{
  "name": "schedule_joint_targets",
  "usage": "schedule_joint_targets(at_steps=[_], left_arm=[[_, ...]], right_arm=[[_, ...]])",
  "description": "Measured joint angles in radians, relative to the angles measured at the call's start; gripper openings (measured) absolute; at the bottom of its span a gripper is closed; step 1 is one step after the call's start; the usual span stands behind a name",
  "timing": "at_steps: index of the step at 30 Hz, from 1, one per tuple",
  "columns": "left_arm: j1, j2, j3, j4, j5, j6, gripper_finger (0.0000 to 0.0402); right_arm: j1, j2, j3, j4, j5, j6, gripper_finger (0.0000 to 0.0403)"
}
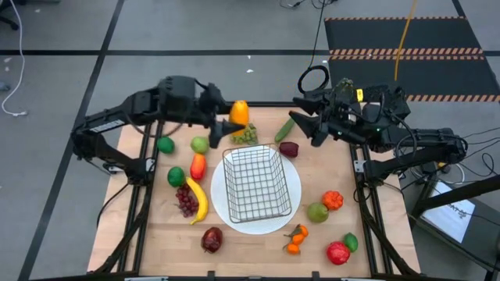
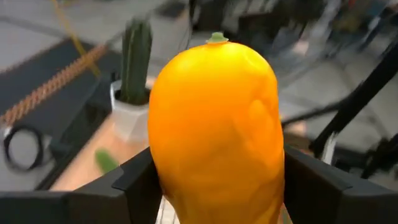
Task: Build produce basket
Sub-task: Put the yellow mango into the black wire basket
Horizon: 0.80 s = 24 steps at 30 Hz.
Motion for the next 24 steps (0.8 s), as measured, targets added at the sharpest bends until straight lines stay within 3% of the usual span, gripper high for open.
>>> schedule_joint_targets(at_steps=[10,24], left_arm=[[-0.003,0.125,-0.001,-0.097,-0.006,0.042,0.0275],[-0.067,0.354,-0.001,-0.21,-0.006,0.042,0.0278]], right_arm=[[0.0,-0.017,0.0,-0.033,-0.003,-0.023,0.0332],[-0.004,-0.191,0.0,-0.266,-0.002,-0.118,0.0332]])
